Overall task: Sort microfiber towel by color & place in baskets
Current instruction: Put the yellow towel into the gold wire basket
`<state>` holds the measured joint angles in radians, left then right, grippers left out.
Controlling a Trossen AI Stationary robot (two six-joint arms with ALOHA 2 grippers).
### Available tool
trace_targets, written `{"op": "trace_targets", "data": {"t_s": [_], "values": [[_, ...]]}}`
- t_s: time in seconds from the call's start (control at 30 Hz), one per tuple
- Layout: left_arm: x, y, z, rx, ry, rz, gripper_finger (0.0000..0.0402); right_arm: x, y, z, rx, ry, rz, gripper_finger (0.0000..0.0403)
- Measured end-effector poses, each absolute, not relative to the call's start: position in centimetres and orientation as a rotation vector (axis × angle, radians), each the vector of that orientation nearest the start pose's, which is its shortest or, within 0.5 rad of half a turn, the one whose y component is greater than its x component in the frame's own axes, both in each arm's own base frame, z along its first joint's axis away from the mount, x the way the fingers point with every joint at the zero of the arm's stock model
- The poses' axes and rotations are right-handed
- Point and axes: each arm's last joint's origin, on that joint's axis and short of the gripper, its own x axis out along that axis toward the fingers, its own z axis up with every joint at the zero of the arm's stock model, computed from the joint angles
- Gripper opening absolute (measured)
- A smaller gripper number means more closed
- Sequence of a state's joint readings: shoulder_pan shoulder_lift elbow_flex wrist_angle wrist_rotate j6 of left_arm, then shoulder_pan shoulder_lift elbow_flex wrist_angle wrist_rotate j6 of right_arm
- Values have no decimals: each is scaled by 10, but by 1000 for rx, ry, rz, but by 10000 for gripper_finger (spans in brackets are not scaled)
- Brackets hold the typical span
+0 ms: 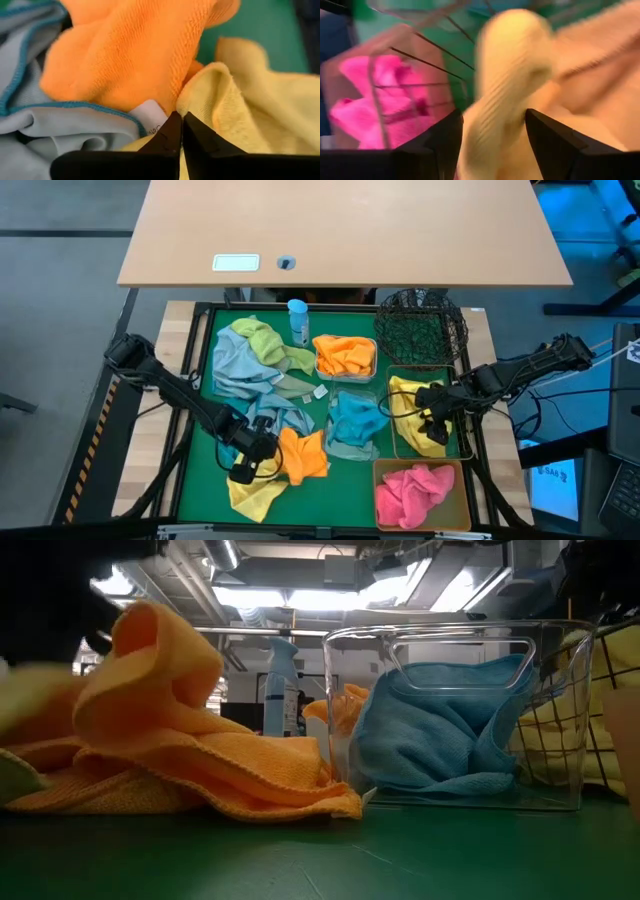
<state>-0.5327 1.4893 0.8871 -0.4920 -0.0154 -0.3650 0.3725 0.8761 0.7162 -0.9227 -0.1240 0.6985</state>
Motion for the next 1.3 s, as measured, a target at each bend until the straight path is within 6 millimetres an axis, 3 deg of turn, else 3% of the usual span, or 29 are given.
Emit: {"op": "trace_targets", "data": {"t_s": [0.2, 0.43, 0.7, 0.9, 1.3], "values": [[228, -134, 227, -99, 1001, -295, 1, 148, 63, 251, 472, 1032, 179, 214], [219, -125, 268, -111, 722, -273, 1, 162, 68, 264, 405, 820, 300, 214], [234, -115, 306, 33, 294, -142, 0, 182, 71, 294, 272, 395, 301, 214], [249, -93, 323, 34, 122, -34, 0, 198, 74, 311, 157, 133, 250, 214], [261, -49, 346, 6, -107, 133, 0, 247, 88, 294, 2, -24, 104, 214]]}}
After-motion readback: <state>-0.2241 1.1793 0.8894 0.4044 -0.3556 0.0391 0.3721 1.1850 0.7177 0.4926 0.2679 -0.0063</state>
